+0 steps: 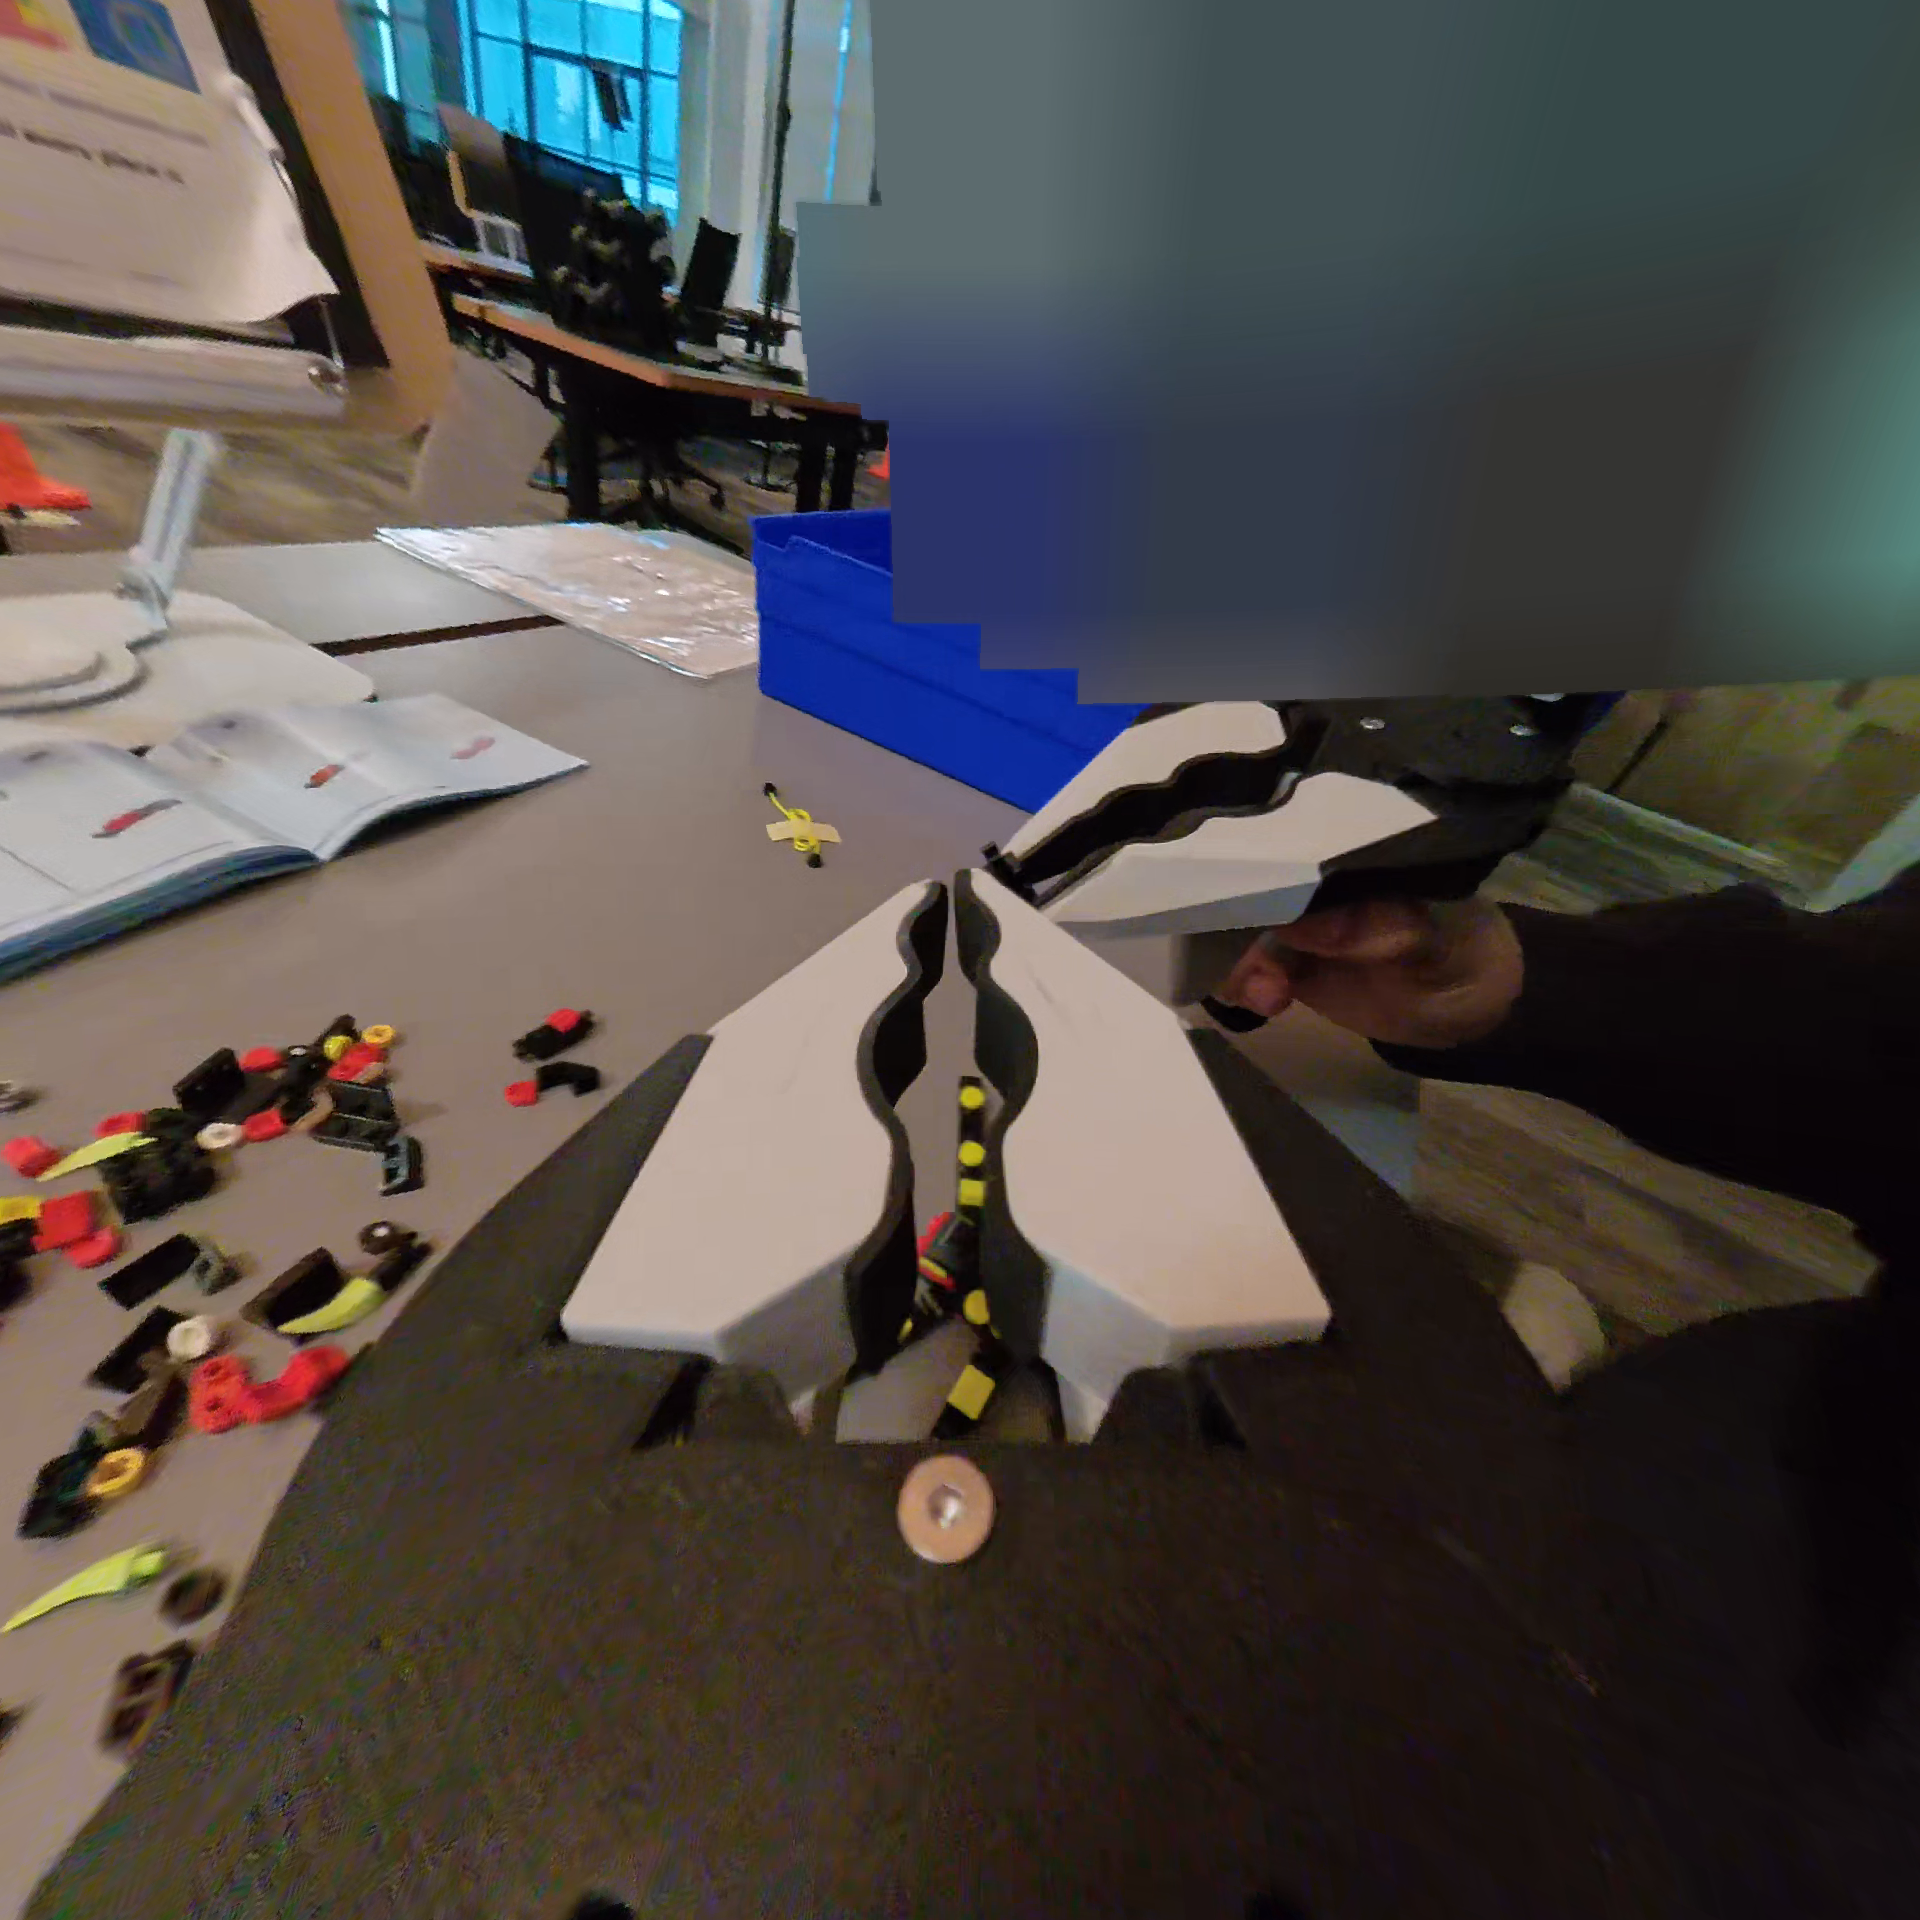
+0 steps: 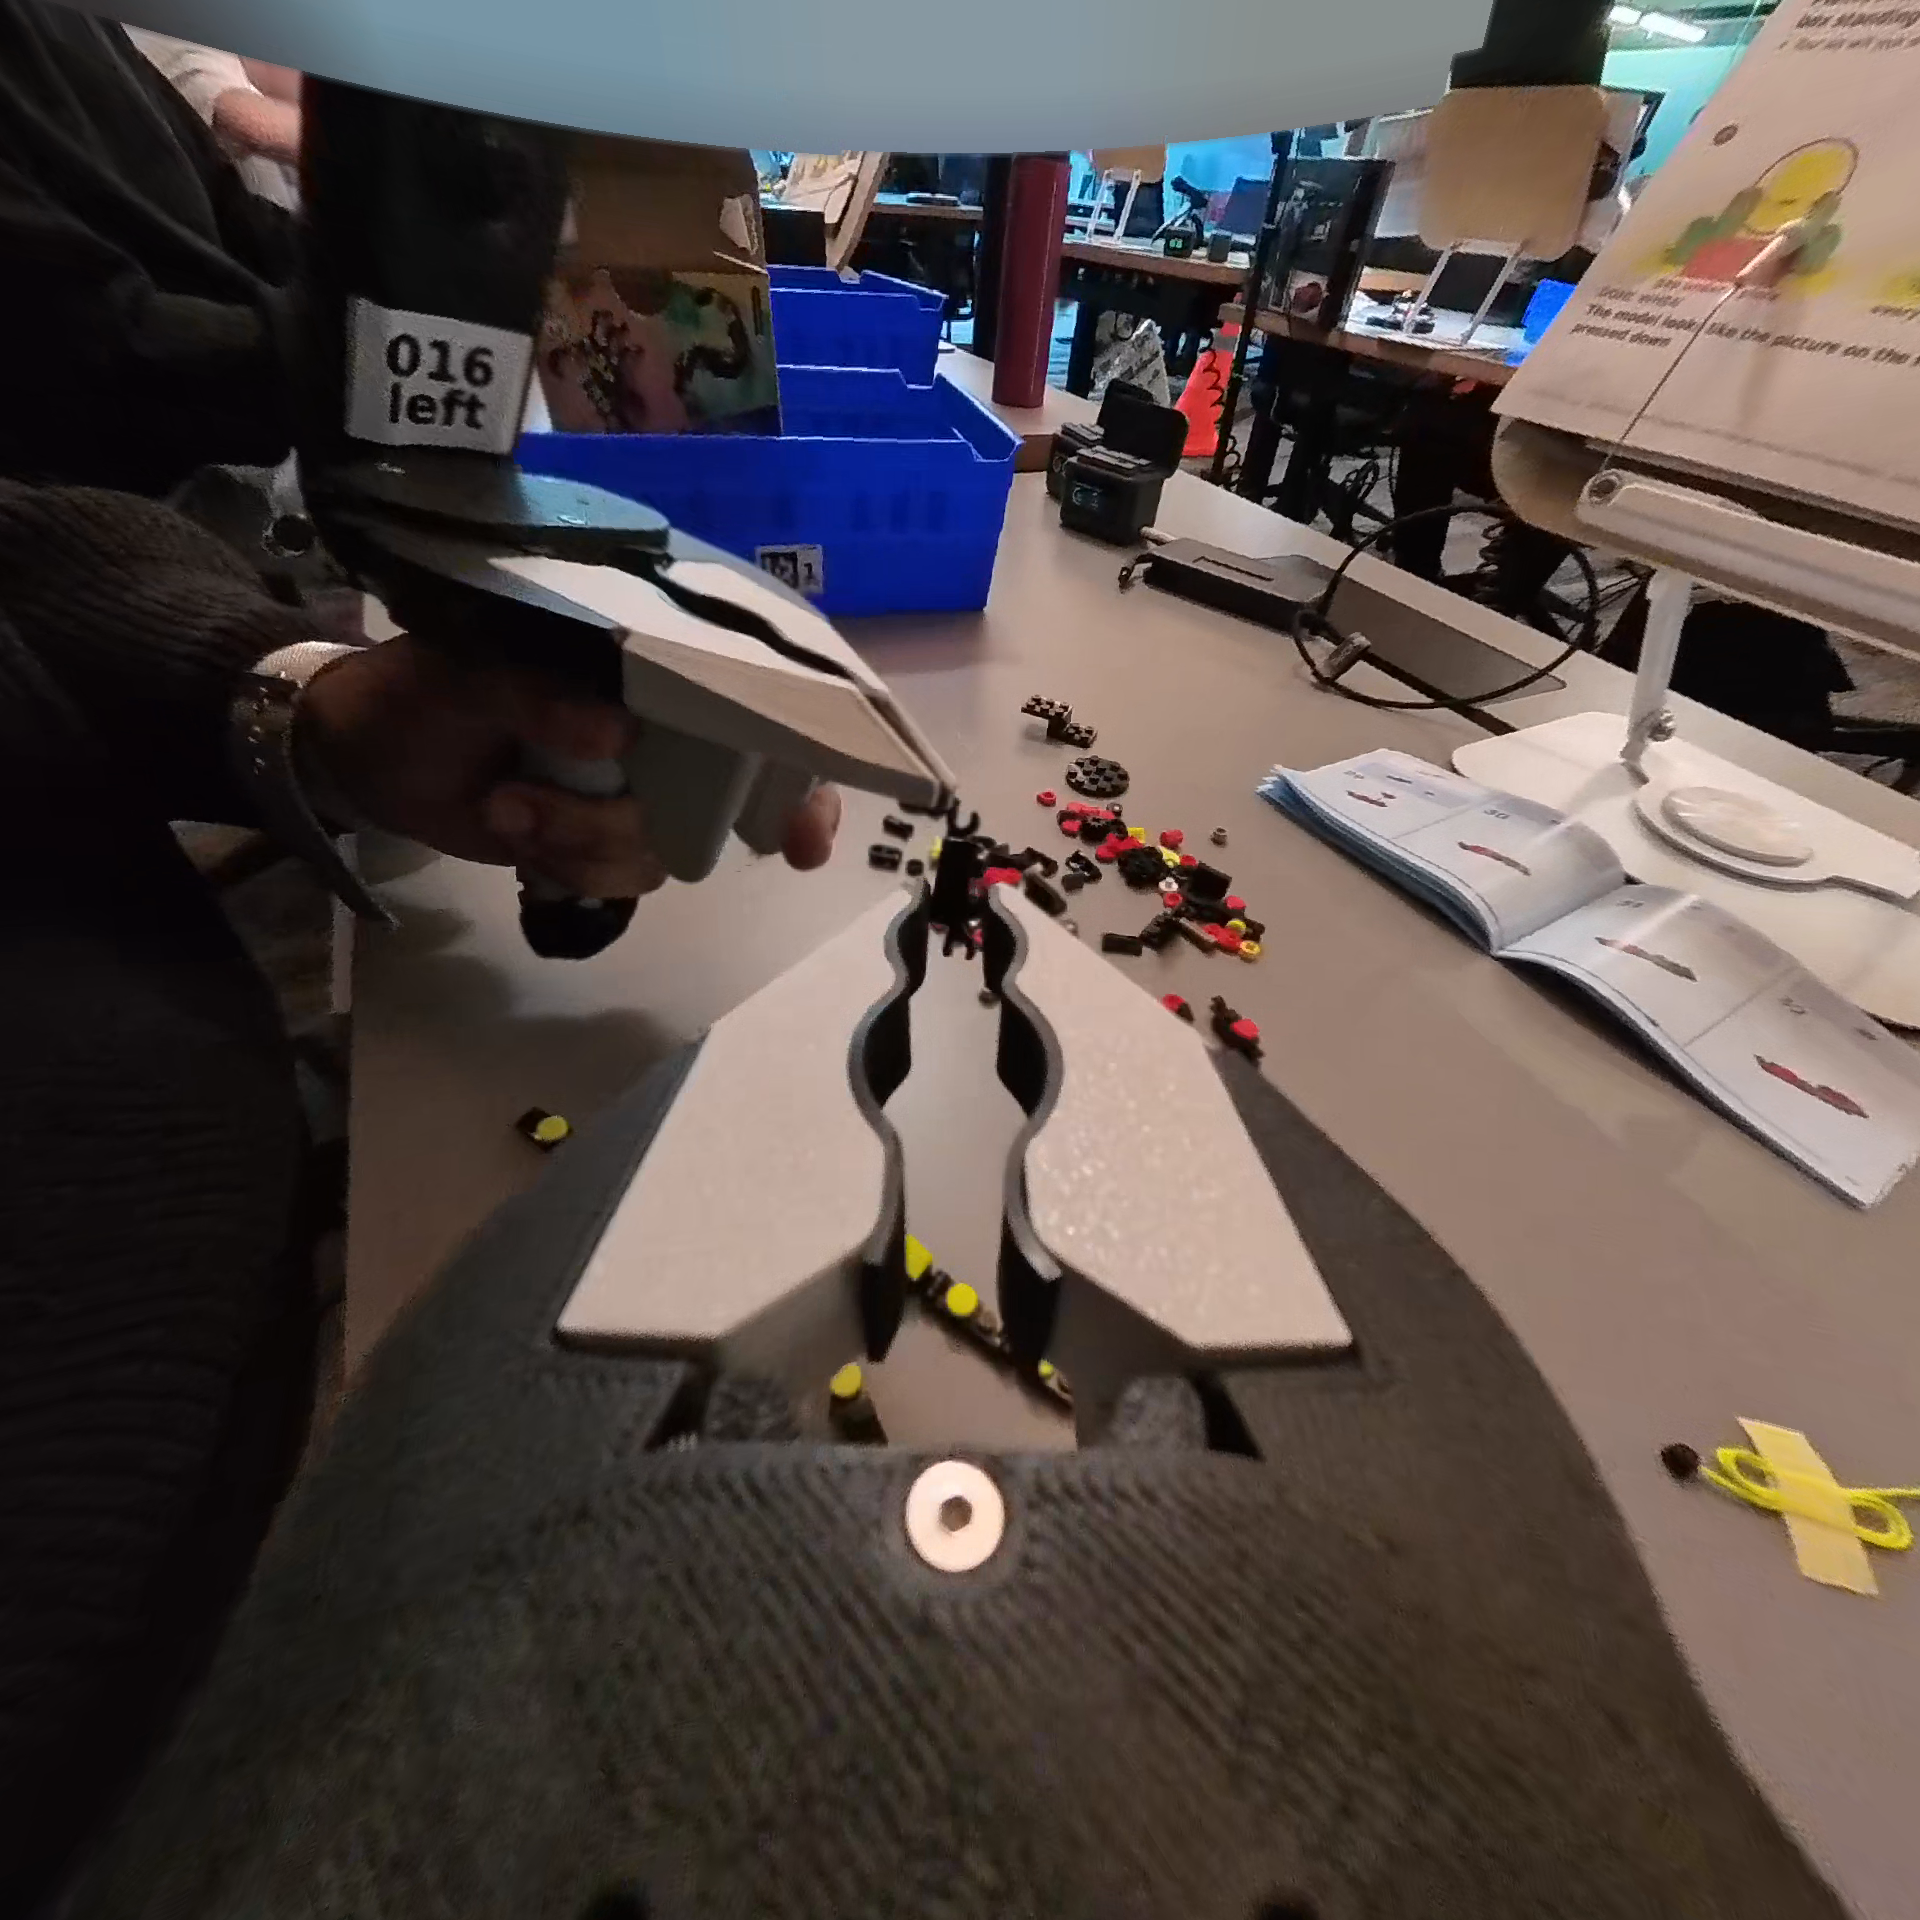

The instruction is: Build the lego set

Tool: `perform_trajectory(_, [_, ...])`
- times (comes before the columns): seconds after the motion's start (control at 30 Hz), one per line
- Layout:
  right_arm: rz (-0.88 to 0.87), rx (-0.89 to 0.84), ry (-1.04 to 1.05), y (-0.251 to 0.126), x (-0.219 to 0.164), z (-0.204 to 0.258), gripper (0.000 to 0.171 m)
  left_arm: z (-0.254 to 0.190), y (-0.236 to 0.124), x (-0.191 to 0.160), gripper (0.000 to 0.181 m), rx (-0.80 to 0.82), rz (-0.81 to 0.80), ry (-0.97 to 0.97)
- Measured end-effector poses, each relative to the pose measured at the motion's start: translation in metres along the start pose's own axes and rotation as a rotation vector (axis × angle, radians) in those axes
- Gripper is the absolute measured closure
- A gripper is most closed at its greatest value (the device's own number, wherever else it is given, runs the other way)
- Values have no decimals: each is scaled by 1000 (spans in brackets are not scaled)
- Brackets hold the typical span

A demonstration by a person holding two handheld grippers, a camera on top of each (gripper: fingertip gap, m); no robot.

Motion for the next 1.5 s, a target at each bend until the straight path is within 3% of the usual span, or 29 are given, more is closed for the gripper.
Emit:
perform_trajectory(0.4, [44,20,-44,5,-1,10,164,-7,3,-7,172,-91,56,-116])
perform_trajectory(0.8, [33,17,48,3,-7,3,164,11,4,-8,180,13,72,-103])
perform_trajectory(1.5, [33,-13,220,0,-27,-17,164,24,3,-10,172,-12,117,-187])
Point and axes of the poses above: each gripper's, where its closed fingertips meet, y out along the fingers, x out of its top, z = x × y across the jaws, the point moved 4 cm from there along -y, back along the fingers, and after that the axes turned 15 degrees about -y, right-handed, at the moved point
